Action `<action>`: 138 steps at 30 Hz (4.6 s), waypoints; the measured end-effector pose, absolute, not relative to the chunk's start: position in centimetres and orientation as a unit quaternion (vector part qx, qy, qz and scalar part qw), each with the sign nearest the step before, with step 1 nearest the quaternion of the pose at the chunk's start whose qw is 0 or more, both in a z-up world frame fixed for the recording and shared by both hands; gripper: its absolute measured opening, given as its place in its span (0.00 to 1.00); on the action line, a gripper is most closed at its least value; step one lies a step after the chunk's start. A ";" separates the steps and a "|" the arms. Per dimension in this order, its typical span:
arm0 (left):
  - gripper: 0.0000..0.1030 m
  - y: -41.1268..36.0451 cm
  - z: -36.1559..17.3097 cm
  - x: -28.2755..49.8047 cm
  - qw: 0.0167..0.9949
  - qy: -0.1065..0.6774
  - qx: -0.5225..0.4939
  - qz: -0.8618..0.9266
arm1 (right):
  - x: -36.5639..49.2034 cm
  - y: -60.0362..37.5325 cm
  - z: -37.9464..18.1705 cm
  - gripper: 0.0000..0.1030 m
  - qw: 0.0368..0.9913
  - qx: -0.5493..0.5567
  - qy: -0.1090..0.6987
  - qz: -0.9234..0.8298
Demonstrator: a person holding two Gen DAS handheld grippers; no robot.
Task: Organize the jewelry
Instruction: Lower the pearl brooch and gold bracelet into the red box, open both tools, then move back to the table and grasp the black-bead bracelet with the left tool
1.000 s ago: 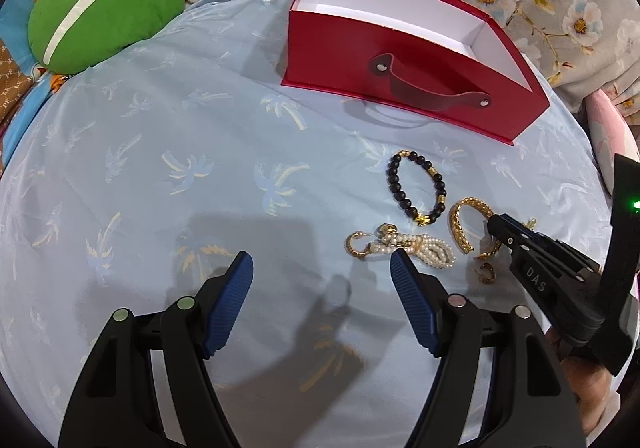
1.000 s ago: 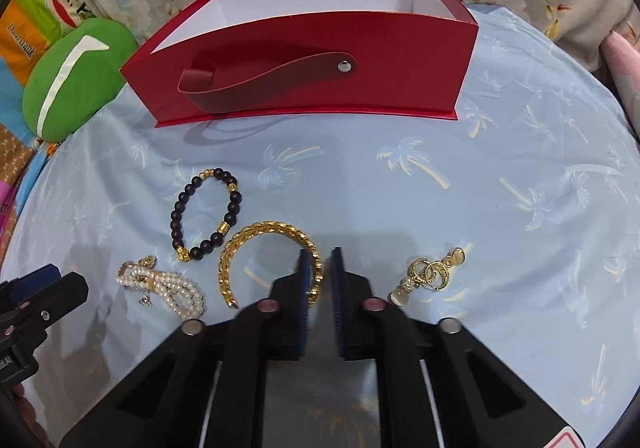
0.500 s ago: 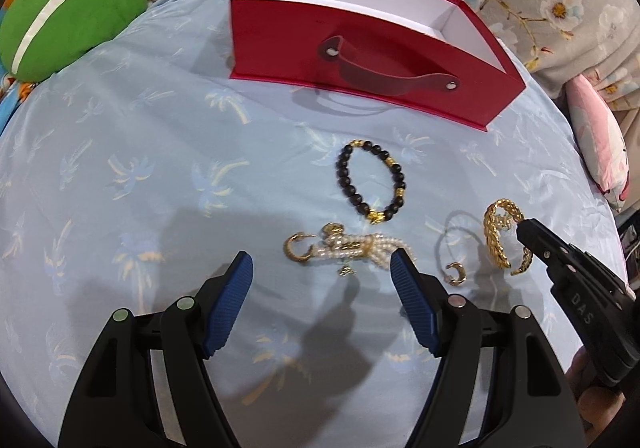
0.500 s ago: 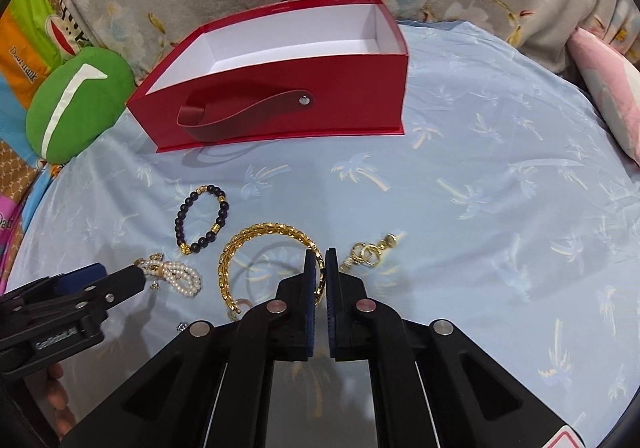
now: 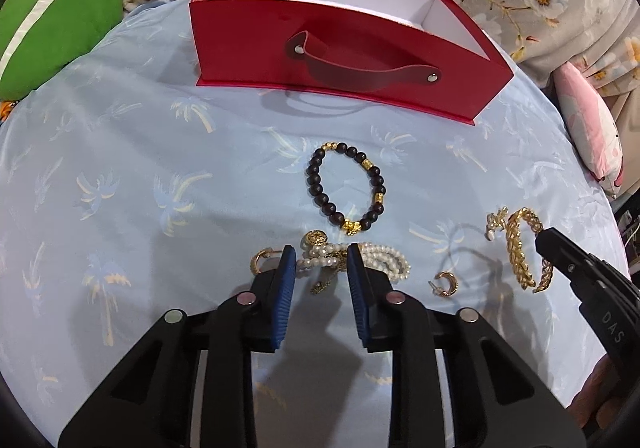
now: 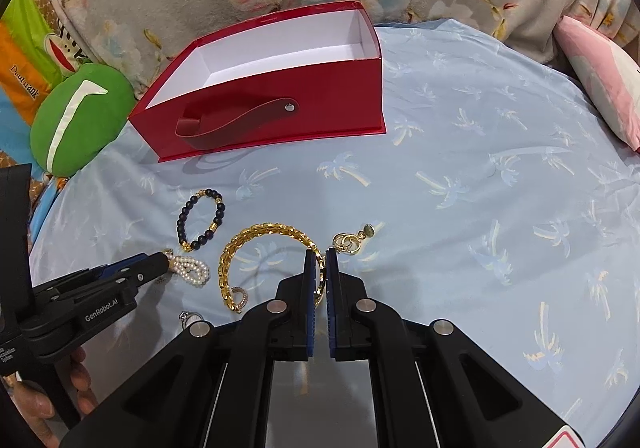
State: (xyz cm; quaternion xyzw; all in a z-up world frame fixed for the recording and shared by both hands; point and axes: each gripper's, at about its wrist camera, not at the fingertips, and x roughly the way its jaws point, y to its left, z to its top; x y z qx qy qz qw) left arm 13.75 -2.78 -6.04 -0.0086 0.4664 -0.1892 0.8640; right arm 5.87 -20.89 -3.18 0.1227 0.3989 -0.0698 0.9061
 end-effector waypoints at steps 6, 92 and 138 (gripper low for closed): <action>0.17 -2.6 -4.7 12.7 0.872 0.445 -0.009 -0.202 | 5.9 -20.7 -3.3 0.04 0.906 0.124 0.400 -0.065; 0.66 -8.5 6.8 36.9 0.955 0.281 0.035 -0.090 | 30.1 -25.3 5.6 0.36 0.953 0.063 0.288 -0.077; 0.79 -0.3 5.6 19.7 0.926 0.355 0.025 -0.125 | 9.5 -22.6 5.5 0.45 0.945 0.077 0.302 -0.094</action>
